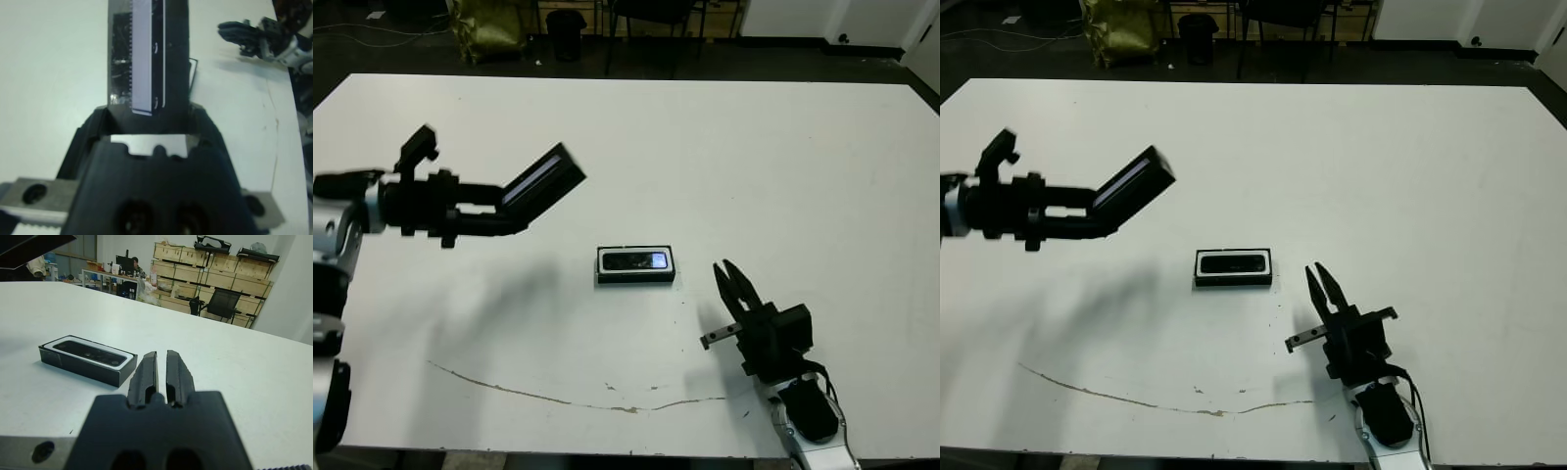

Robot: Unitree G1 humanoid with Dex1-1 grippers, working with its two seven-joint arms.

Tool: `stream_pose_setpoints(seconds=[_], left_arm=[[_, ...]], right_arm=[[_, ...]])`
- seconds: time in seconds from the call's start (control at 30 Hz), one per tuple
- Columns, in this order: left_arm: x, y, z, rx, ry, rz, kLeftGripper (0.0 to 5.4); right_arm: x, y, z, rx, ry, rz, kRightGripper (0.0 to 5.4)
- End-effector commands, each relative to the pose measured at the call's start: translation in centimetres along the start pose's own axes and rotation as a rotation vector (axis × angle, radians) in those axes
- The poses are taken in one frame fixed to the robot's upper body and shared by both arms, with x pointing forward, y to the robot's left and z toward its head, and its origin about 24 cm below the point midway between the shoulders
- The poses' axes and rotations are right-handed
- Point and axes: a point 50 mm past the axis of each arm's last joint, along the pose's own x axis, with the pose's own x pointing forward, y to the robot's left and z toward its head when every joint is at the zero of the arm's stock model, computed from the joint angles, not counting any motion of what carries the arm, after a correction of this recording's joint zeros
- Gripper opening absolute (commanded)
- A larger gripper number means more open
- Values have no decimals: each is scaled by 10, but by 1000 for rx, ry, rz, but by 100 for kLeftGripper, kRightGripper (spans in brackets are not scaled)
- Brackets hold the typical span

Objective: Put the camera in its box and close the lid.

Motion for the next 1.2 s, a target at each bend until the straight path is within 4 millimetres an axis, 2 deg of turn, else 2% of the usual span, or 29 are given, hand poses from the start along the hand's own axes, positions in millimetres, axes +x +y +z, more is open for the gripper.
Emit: stream_pose_setpoints(seconds=[0.03, 0.37, 0.73, 0.93, 1.2], left_arm=[[12, 4, 12, 22, 74, -55, 225], [55, 7, 28, 99, 317, -216, 225], [93, 1, 31, 108, 344, -275, 225], [101, -2, 27, 99, 310, -276, 225], [103, -2, 25, 111, 326, -280, 225]], right_arm=[[-2, 1, -3, 6, 29, -5, 0], [0, 0, -3, 37, 34, -32, 0], [-3, -10, -2, 61, 46, -78, 0], [-4, -28, 4, 28, 38, -146, 0], [-8, -48, 9, 26, 59, -215, 0]])
